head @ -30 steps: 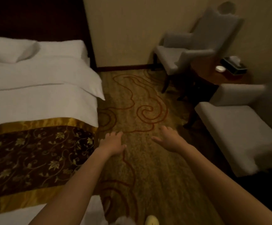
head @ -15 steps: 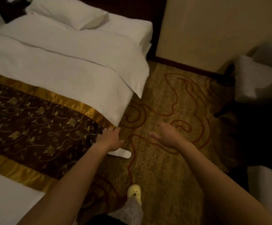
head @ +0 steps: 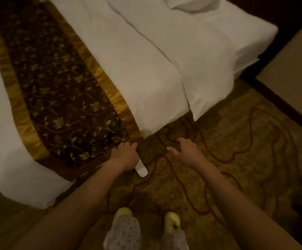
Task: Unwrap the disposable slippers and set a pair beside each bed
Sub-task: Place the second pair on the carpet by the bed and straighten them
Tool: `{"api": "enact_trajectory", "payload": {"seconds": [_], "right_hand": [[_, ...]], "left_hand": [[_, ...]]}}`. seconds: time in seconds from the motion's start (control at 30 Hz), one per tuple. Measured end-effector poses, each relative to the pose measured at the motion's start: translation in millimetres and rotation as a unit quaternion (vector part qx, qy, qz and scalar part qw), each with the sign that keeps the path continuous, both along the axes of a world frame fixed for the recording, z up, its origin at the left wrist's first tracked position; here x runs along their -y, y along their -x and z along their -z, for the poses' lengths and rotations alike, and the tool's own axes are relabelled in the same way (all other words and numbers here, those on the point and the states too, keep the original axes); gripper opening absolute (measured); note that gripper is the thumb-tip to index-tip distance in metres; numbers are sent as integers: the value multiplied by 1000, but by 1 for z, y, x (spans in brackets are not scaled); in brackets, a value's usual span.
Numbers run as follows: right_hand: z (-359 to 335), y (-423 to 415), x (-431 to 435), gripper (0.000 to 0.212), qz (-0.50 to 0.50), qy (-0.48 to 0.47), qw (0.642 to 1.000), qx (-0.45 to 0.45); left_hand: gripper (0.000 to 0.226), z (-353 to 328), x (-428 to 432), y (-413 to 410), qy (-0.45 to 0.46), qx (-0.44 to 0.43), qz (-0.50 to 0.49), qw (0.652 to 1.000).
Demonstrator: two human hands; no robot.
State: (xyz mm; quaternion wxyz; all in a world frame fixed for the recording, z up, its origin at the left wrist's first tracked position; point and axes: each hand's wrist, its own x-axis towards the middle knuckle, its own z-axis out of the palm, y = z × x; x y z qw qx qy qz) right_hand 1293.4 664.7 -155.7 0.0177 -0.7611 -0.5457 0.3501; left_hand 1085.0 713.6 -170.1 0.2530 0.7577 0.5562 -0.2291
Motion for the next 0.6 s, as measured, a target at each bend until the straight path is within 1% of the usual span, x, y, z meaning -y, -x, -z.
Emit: {"api": "enact_trajectory", "payload": {"seconds": [0.07,0.2,0.4,0.5,0.6], "right_hand": [[34,-11,-11,68,-30,6,1000,-4],[121,-17,-28,67,-59,22,998,-22],[302,25,-51,58,-79,42,996,-29],[395,56,-69,52,-135,54,989,8],[479,75,-99,57,-210,77,973,51]], "left_hand": [[58,33,3,-12,1,5,-32,999],[58,119,5,-21,3,-3,-44,999],[60,287,-4,-5,12,-46,-59,997],[61,371,-16,6,18,-67,-63,996],[60,455,-31,17,10,-62,-84,994]]}}
